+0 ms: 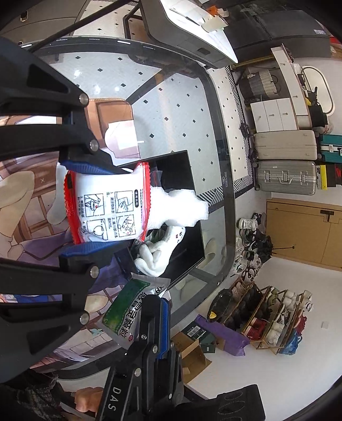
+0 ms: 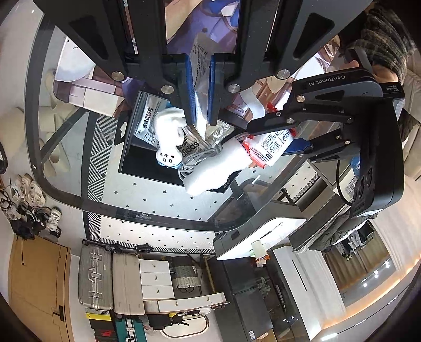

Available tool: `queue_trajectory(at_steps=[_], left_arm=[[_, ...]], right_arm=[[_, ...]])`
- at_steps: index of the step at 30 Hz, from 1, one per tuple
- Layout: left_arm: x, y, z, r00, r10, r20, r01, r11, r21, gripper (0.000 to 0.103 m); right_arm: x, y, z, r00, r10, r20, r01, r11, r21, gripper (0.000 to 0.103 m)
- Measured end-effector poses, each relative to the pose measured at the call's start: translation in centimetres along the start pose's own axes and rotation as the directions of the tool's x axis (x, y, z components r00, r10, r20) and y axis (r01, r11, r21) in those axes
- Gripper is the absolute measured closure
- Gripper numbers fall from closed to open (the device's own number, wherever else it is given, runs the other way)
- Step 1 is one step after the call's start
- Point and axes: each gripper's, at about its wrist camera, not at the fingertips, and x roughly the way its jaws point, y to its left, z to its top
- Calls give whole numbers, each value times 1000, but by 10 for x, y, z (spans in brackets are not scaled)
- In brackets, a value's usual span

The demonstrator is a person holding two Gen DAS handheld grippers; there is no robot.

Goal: Organize soft objects
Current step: 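Lift the white packet with right tool while left tool lifts the red-edged packet over the box, then lower both packets into the black box beside the plush and foam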

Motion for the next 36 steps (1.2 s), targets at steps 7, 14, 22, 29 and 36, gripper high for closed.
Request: queue_trajectory(at_steps=[7,14,22,29,36], left_arm=[[-3,0,8,1000,-13,17,13,1000,-4,62],[-1,6,12,1000,-8,13,8,1000,-15,62],[12,12,21,1000,-29,-3,29,999,-36,62],[26,12,31,999,-48,-17,48,998,-32,62],[45,13,37,996,-74,-41,73,997,-35,62]], right_arm=[[-2,1,-1,1000,27,2,-27,1000,10,95],[-15,1,2,999,44,29,-45,999,18,95],[-26,-2,15,997,41,60,-43,999,26,95],[-18,-10,34,998,29,62,-32,999,33,95],[4,-21,46,999,23,45,-26,998,56,95]])
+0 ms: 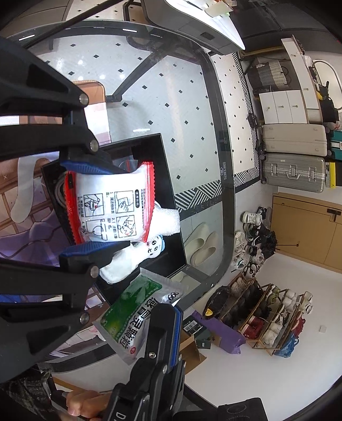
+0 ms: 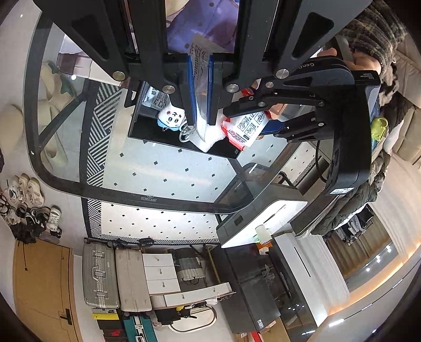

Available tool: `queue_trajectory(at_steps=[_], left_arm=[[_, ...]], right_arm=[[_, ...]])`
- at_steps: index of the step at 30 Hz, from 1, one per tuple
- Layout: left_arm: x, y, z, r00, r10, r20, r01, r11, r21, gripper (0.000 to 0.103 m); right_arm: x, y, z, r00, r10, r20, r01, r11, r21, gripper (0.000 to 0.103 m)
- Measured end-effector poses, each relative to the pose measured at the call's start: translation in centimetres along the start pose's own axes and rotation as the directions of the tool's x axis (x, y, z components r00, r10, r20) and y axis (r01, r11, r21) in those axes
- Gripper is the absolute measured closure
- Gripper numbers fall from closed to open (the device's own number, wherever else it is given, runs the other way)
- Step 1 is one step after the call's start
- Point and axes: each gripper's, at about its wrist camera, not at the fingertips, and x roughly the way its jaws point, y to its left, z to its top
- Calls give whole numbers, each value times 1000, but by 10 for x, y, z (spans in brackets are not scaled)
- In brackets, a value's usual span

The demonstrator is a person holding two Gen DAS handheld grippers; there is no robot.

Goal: Organize soft objects
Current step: 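Lower both packets into the black box beside the plush and foam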

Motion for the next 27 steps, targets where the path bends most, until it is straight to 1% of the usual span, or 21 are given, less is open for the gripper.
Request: queue_trajectory(at_steps=[7,10,12,14,27], left_arm=[[7,4,-1,1000,-19,-17,19,1000,-9,62],[11,5,-1,999,-39,-29,38,999,-19,62],[15,4,-1,998,-43,-35,42,999,-20,62],[17,1,-2,998,-47,-42,46,999,-16,62],[25,-1,-4,998,-32,-46,32,1000,0,61]], right_arm=[[20,-5,5,1000,-14,-18,14,1000,3,95],[25,-5,4,999,-25,-21,26,1000,2,95],[30,-4,5,999,-42,-28,42,999,-5,95],[36,-5,5,999,-40,-36,40,999,-4,95],[75,-9,-5,993,-75,-93,74,997,-20,95]])
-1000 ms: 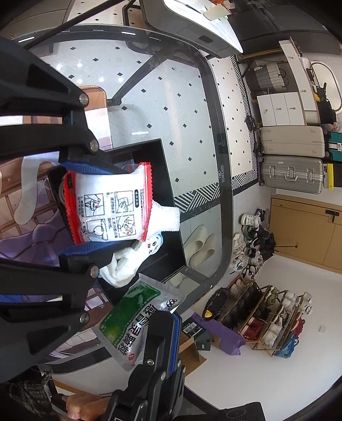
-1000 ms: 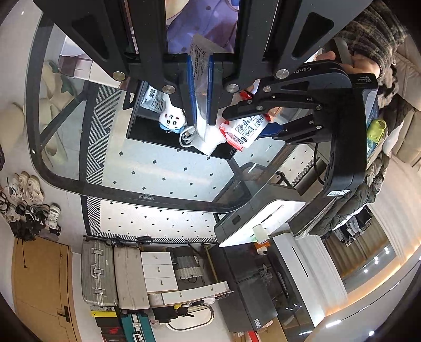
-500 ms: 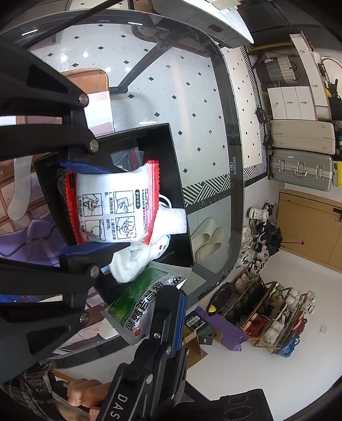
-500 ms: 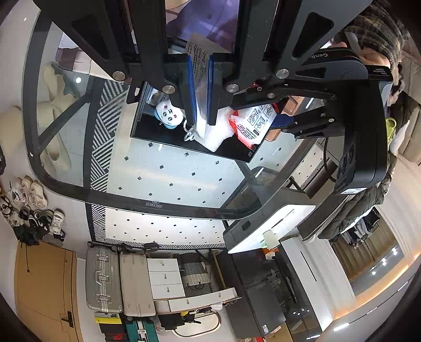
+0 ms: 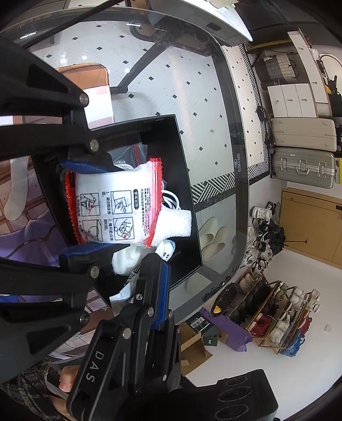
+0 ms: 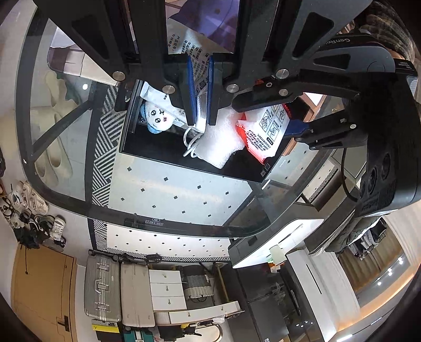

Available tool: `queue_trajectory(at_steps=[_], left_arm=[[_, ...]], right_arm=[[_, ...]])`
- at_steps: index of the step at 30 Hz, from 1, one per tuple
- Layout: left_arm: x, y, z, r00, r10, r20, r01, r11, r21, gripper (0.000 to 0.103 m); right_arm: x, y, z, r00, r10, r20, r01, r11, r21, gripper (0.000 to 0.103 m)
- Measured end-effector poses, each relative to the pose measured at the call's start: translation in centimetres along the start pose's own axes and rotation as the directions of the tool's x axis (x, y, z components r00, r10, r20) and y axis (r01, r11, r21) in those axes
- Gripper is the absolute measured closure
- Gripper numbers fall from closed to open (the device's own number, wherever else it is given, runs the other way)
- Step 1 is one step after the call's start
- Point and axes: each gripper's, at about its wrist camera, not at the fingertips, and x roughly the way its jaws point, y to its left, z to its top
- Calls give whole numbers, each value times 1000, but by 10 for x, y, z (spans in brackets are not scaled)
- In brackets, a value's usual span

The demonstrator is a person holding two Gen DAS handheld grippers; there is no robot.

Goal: Organize soft objects
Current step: 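Lower both packets into the black box beside the plush and foam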

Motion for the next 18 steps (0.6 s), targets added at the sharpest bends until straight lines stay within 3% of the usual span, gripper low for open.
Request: queue_trajectory(at_steps=[12,18], left_arm=[[0,-1,0,1000,19,1,-19,1000,14,57],[-4,-1,-3,999,48,2,-48,999,22,41]], right_arm=[[11,-6,-8,1000,13,-6,-13,1000,7,94],[2,-3,-10,999,35,10,-35,999,4,84]])
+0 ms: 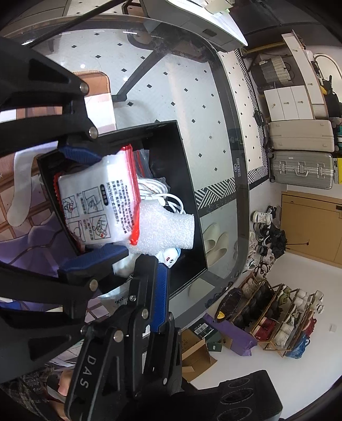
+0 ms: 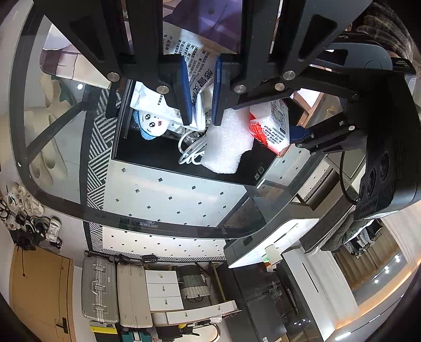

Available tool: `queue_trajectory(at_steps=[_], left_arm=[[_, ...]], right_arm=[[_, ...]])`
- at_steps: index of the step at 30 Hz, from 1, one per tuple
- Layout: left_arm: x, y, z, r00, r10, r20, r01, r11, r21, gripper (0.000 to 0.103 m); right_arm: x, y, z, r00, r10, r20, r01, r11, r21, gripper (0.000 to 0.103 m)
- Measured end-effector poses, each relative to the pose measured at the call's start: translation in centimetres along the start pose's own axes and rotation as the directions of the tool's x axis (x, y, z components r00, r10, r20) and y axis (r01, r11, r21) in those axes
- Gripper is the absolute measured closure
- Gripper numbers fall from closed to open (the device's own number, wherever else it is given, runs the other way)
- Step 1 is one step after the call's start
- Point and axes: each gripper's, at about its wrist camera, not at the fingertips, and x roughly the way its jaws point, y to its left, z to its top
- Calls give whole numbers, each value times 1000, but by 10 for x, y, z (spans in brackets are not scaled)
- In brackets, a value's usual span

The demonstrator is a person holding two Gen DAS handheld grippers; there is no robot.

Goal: Organize soft objects
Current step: 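Lower both packets into the black box beside the plush and foam, then open both tools to release the packets into the box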

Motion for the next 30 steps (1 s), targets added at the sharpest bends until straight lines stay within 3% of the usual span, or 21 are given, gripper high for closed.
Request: queue_trajectory(at_steps=[3,6,8,10,12,14,20,30], left_arm=[[-5,1,0,1000,0,9,0,1000,-3,39],[-12,1,0,999,9,31,-9,1000,1,25],[-17,0,0,999,16,41,-17,1000,10,24],[-20,0,-1,999,23,45,-23,1000,12,23],[-22,1,-2,998,36,51,-37,999,19,15],[-25,0,-3,997,38,62,-40,999,27,12],[-36,-2,-11,995,42,95,-45,999,30,3],[-47,-4,-20,989,68,129,-72,997,24,0]], right_arm=[[-7,0,2,1000,3,16,-4,1000,8,76],[-16,-1,3,999,9,38,-10,1000,17,66],[-22,-2,3,998,15,55,-17,1000,26,55],[-28,-3,3,998,13,67,-16,999,34,53],[-33,-4,2,997,11,73,-14,999,41,50],[-37,-5,0,997,7,77,-10,999,47,38],[-46,-7,-8,996,-4,85,-2,998,62,17],[-55,-5,-25,993,-50,111,43,997,59,3]])
